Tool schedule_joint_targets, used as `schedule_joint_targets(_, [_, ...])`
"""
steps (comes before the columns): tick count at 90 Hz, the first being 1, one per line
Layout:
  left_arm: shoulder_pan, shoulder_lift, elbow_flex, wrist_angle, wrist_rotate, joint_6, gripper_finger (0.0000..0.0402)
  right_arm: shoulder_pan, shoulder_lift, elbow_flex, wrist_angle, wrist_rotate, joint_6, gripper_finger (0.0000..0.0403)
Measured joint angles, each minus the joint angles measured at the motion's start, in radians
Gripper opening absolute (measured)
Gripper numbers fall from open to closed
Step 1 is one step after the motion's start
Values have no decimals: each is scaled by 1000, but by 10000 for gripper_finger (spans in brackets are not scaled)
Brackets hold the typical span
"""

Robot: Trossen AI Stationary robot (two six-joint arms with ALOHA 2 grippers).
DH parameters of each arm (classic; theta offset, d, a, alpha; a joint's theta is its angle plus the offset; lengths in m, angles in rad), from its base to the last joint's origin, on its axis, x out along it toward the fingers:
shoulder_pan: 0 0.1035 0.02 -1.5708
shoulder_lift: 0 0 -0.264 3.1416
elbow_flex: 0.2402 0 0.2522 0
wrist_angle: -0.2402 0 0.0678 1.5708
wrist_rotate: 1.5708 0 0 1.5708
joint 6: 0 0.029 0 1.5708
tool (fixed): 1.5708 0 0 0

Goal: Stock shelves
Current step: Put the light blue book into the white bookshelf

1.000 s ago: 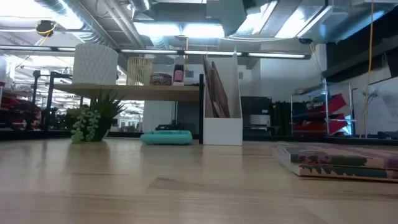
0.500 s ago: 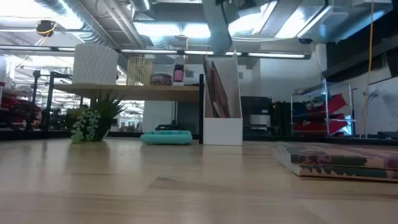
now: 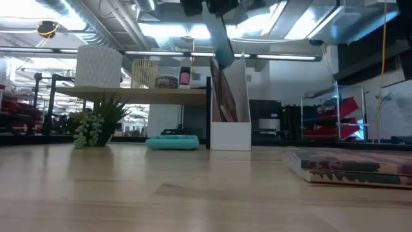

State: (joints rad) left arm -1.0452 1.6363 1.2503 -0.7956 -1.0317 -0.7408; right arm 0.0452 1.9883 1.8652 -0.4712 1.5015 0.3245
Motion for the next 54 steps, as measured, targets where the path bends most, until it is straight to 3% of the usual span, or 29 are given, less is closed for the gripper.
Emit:
schedule_joint_targets(29, [0, 0, 0, 0, 0, -4, 90, 0, 2, -1, -431, -111, 529, 1])
schedule_joint_targets(54, [0, 0, 0, 0, 0, -5, 90, 0, 41, 0, -483, -142, 618, 11])
